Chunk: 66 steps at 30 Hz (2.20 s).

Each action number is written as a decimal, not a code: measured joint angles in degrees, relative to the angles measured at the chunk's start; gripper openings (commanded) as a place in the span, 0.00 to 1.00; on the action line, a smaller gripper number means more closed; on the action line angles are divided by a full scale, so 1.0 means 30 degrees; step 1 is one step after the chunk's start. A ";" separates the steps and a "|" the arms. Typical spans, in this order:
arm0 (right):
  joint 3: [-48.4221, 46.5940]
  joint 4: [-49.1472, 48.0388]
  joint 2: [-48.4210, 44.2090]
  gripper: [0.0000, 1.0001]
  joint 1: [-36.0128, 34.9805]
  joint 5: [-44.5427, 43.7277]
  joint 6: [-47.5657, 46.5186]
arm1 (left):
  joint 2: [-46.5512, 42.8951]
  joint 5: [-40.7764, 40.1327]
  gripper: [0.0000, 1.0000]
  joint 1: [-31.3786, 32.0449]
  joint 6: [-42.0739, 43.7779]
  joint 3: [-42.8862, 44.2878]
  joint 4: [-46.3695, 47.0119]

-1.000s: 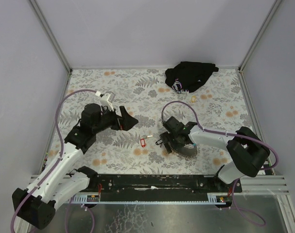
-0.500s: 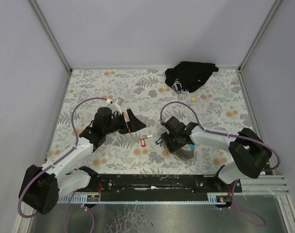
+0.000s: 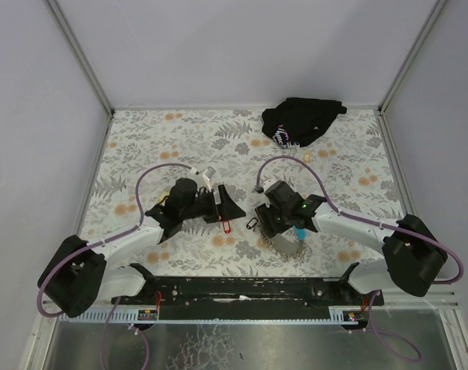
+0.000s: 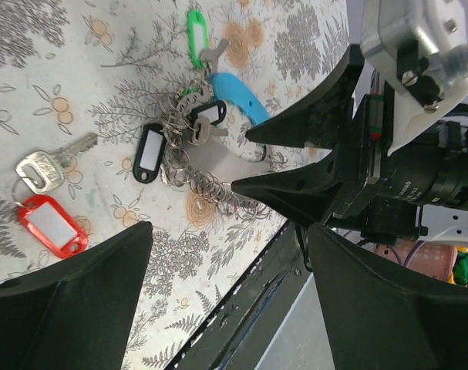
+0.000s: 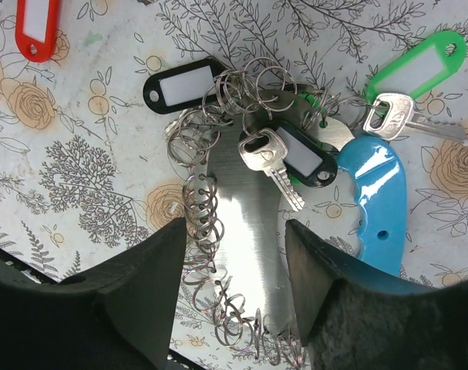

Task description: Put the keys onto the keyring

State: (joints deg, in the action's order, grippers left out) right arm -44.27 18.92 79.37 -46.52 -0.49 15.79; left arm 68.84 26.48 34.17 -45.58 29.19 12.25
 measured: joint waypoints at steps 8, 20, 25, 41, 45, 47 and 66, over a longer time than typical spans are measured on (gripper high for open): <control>0.0015 -0.0015 0.0226 0.51 0.0036 0.0393 -0.0073 | 0.1494 -0.0561 0.74 0.1202 -0.0015 0.0000 0.0401; -0.0605 -0.0408 0.1953 0.40 0.0029 0.1763 -0.0765 | 0.1756 -0.1945 0.58 0.1224 0.1005 0.0000 0.0153; -0.0699 -0.0882 0.2565 0.40 0.0029 0.2047 -0.0750 | 0.1865 -0.1945 0.55 0.1224 0.1151 -0.0313 0.0211; -0.2492 -0.1486 0.4233 0.34 0.0015 -0.0124 -0.0262 | 0.2047 -0.1603 0.53 0.1574 0.1377 -0.1202 0.0393; -0.2696 -0.1370 0.4364 0.46 0.0007 -0.0466 -0.0561 | 0.2215 -0.1530 0.52 0.1705 0.1384 -0.1202 0.0452; -0.2688 -0.1333 0.4284 0.50 -0.0044 -0.0138 -0.0940 | 0.2200 -0.1559 0.52 0.1719 0.1392 -0.1224 0.0495; -0.3679 0.0634 0.5450 0.38 -0.1537 -0.1151 -0.2827 | 0.1348 -0.2769 0.53 0.1719 0.1472 -0.1734 0.0481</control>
State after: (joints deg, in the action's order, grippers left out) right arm -55.31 20.82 95.72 -51.13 -3.95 7.31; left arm 72.88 18.17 39.33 -41.17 23.99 13.69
